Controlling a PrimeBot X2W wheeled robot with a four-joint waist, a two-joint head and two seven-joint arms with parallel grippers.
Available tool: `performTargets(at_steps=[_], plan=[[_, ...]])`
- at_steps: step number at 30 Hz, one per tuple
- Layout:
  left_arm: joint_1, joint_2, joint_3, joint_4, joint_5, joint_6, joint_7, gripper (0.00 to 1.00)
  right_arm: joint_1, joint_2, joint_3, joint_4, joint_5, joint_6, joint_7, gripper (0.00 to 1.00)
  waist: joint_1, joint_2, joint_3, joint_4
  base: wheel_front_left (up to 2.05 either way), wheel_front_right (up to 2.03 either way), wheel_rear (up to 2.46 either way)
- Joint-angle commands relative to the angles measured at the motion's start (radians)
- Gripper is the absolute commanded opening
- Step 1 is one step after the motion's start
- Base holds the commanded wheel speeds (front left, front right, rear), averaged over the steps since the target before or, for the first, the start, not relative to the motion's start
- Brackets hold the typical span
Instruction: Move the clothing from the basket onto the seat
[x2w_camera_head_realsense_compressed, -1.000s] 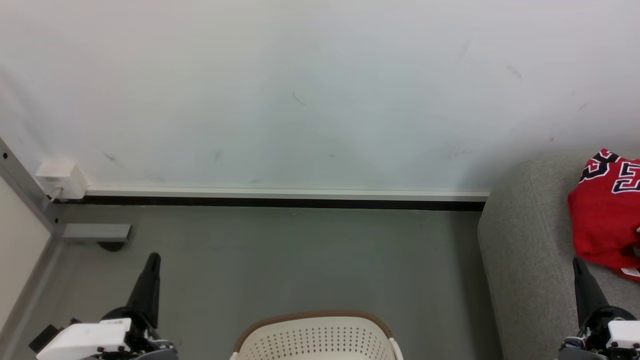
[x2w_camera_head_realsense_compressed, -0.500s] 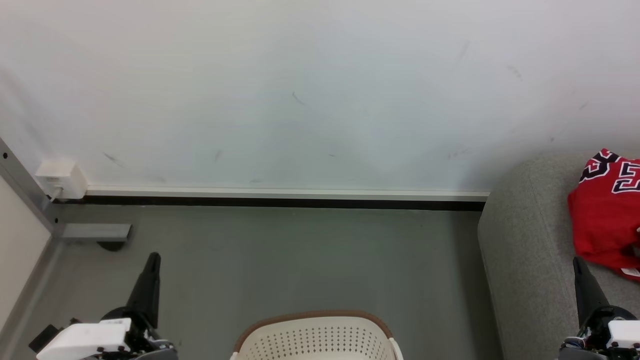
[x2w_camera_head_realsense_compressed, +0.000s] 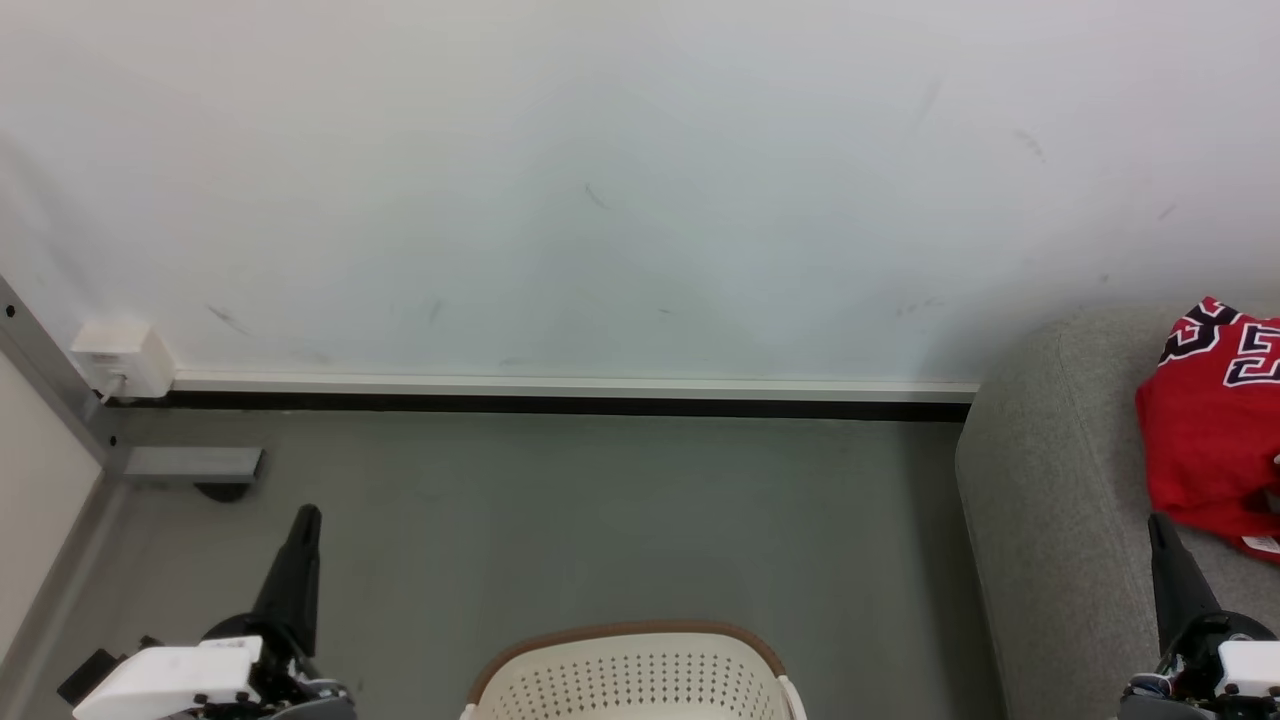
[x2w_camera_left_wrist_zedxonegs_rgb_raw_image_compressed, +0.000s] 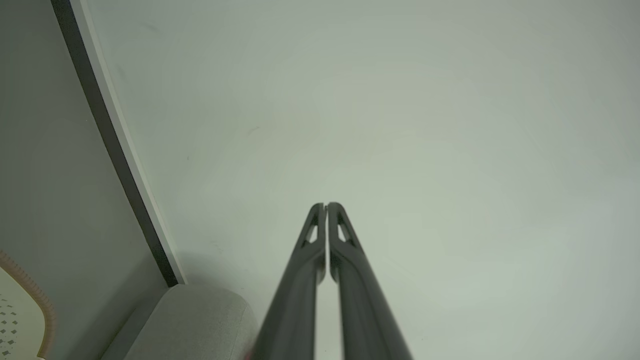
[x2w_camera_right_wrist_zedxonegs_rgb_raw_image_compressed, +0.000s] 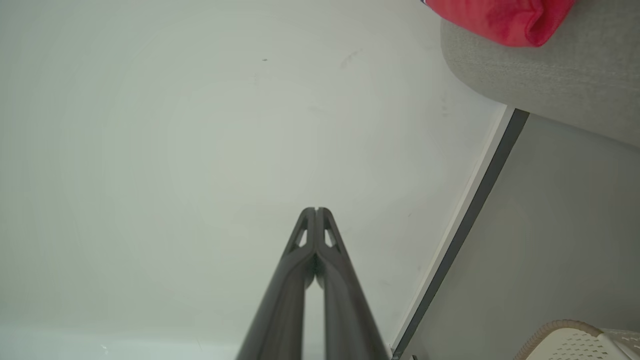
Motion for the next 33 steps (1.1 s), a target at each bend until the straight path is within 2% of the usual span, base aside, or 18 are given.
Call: performTargets(at_steps=[1,33], plan=[[-0.005,0.007,0.002,-0.005,-0.013,0.001,0.002,0.00,-0.011,-0.011,0.004,-0.005,0.009,-0.002,-0.008,0.00,0.0000,0.0000,0.000,0.000,0.00,0.00,0.00],[-0.004,0.007,0.001,-0.007,-0.014,0.002,0.002,0.00,-0.016,-0.085,0.094,-0.042,0.089,-0.002,-0.085,0.00,0.0000,0.0000,0.001,0.000,0.00,0.00,0.00]])
